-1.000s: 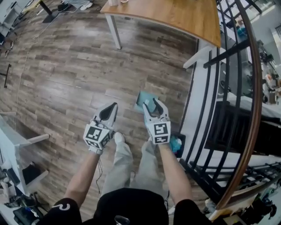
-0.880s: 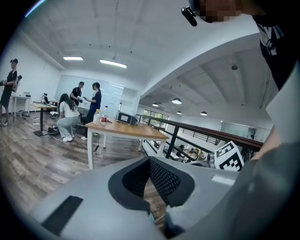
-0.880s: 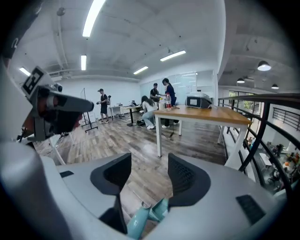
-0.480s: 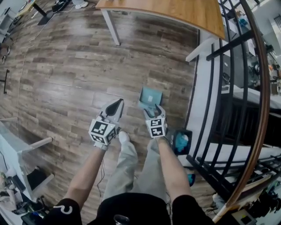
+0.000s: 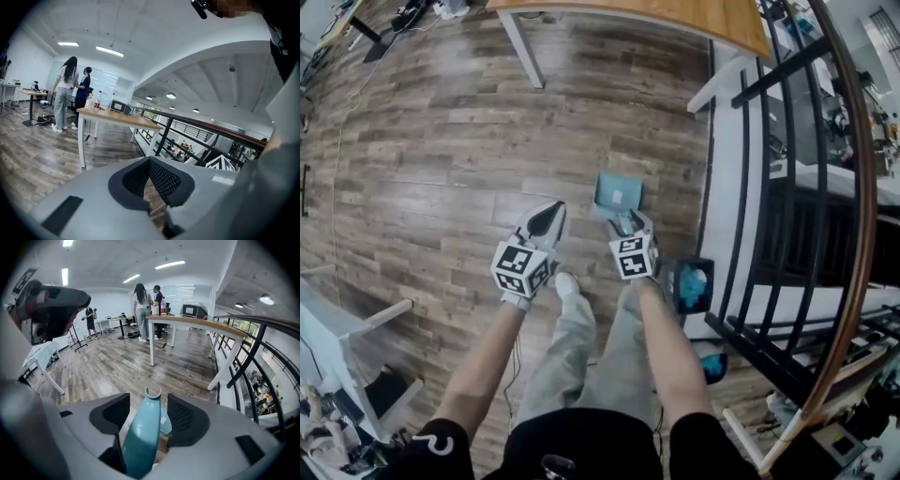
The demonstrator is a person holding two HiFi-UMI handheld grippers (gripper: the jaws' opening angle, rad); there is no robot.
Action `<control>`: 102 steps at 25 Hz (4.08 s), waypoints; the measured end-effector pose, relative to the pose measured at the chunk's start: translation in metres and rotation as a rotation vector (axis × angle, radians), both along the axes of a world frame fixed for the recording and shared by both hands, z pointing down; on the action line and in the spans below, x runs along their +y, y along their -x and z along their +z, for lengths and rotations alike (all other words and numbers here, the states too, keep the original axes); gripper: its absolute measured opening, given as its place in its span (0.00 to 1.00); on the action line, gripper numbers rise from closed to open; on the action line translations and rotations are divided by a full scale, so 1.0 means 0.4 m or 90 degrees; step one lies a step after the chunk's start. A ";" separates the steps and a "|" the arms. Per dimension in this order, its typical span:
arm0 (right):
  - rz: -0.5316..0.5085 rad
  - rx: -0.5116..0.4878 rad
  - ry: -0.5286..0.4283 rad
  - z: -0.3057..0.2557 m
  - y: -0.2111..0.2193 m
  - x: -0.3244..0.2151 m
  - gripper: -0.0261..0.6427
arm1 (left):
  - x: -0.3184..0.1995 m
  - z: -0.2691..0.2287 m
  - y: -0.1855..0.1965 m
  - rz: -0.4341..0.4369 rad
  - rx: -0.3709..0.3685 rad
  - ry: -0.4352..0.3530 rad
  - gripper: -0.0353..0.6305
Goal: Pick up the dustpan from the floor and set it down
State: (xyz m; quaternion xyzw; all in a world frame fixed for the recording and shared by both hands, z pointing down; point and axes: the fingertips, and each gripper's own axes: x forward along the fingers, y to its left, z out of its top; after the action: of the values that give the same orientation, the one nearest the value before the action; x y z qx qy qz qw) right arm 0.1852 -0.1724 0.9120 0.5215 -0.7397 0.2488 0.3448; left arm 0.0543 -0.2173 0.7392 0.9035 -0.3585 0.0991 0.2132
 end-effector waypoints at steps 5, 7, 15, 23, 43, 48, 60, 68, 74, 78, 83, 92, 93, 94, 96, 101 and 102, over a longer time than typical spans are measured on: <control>0.015 0.010 0.017 0.028 -0.010 0.024 0.33 | 0.016 0.011 0.008 0.011 -0.002 -0.006 0.05; 0.022 0.011 0.020 0.033 -0.009 0.028 0.29 | 0.019 0.015 0.016 0.013 -0.003 -0.006 0.05; 0.069 0.030 0.004 0.042 -0.023 0.025 0.19 | 0.035 0.032 0.036 0.018 -0.006 0.000 0.05; 0.080 0.042 -0.002 0.043 -0.037 0.033 0.17 | 0.073 0.059 0.011 0.037 -0.012 0.004 0.05; 0.093 0.027 0.001 -0.004 -0.061 0.074 0.17 | 0.104 0.034 -0.013 0.041 -0.007 0.021 0.05; 0.095 0.031 -0.007 -0.059 -0.054 0.092 0.17 | 0.128 0.004 0.006 0.038 -0.005 0.026 0.05; 0.096 0.034 -0.054 -0.310 -0.054 0.040 0.17 | 0.098 -0.174 0.039 0.028 0.007 -0.004 0.05; 0.107 0.015 -0.124 -0.631 -0.054 -0.034 0.17 | 0.079 -0.385 0.076 0.043 0.012 -0.058 0.05; 0.097 0.014 -0.189 -0.893 -0.048 -0.066 0.17 | 0.068 -0.558 0.137 0.034 0.011 -0.095 0.05; 0.091 0.013 -0.228 -1.051 -0.045 -0.069 0.17 | 0.056 -0.661 0.182 0.015 0.013 -0.114 0.05; 0.080 0.005 -0.271 -1.198 -0.017 -0.079 0.17 | 0.035 -0.753 0.255 -0.019 0.017 -0.142 0.05; 0.066 -0.004 -0.338 -1.320 0.013 -0.104 0.17 | 0.010 -0.823 0.313 -0.053 0.007 -0.174 0.05; 0.064 -0.003 -0.341 -1.328 0.017 -0.103 0.17 | 0.010 -0.827 0.316 -0.054 0.008 -0.176 0.05; 0.062 -0.003 -0.343 -1.336 0.020 -0.102 0.17 | 0.011 -0.832 0.318 -0.055 0.008 -0.177 0.05; 0.058 -0.001 -0.346 -1.350 0.027 -0.103 0.17 | 0.012 -0.843 0.323 -0.057 0.010 -0.180 0.05; 0.052 0.000 -0.351 -1.367 0.043 -0.107 0.17 | 0.011 -0.856 0.334 -0.059 0.014 -0.185 0.05; 0.051 -0.001 -0.349 -1.368 0.046 -0.104 0.17 | 0.013 -0.856 0.334 -0.059 0.014 -0.186 0.05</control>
State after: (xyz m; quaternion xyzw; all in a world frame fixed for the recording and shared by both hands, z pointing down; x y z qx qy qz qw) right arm 0.1669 -0.2141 0.3647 0.6244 -0.7582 0.0533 0.1804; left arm -0.0792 -0.2120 0.3969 0.9084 -0.4079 0.0259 0.0880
